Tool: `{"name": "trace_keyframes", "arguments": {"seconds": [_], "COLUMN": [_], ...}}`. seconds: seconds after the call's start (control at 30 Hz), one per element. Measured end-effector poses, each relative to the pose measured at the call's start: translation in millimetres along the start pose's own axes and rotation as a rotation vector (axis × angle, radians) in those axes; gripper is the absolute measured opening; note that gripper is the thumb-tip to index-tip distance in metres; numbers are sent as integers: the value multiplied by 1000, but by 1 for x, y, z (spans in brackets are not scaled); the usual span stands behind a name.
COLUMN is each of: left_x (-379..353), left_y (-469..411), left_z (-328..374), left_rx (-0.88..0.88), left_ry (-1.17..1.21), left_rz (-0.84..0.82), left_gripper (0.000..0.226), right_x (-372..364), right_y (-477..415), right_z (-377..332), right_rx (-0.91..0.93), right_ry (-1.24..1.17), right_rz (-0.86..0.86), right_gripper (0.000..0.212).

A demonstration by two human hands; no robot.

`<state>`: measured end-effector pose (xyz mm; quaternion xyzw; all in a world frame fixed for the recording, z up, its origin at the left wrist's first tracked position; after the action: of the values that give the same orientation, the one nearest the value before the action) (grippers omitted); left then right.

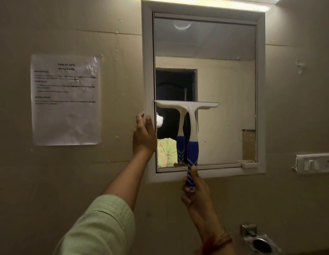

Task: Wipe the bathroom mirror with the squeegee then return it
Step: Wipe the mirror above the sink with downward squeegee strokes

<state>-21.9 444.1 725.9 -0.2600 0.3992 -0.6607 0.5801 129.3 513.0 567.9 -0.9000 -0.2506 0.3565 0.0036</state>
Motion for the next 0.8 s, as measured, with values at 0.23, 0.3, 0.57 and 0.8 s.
{"name": "trace_keyframes", "arguments": {"seconds": [0.23, 0.3, 0.57, 0.8], "left_x": [2, 2, 2, 1], "left_y": [0, 0, 0, -1], "left_z": [2, 2, 1, 0], "left_rx": [-7, -4, -1, -9], "left_ry": [23, 26, 9, -5], "left_rz": [5, 1, 11, 19], "left_gripper": [51, 52, 47, 46], "right_x": [-25, -25, 25, 20], "right_y": [-5, -8, 4, 0], "right_z": [-24, -25, 21, -25], "right_rx": [51, 65, -30, 92], "right_ry": [-6, 2, 2, 89], "right_rz": [-68, -64, 25, 50], "right_gripper": [64, 64, 34, 37]}}
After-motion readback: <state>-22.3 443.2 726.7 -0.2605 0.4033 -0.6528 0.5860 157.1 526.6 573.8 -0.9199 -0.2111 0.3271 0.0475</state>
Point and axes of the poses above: each hand's wrist, its own y-axis away from the middle knuckle, its own x-axis out of the back of the hand, z = x × y, the point moved 7 cm from there along -y, towards the middle knuckle, and after that the axes turned 9 degrees about z, right-handed, at the moved point
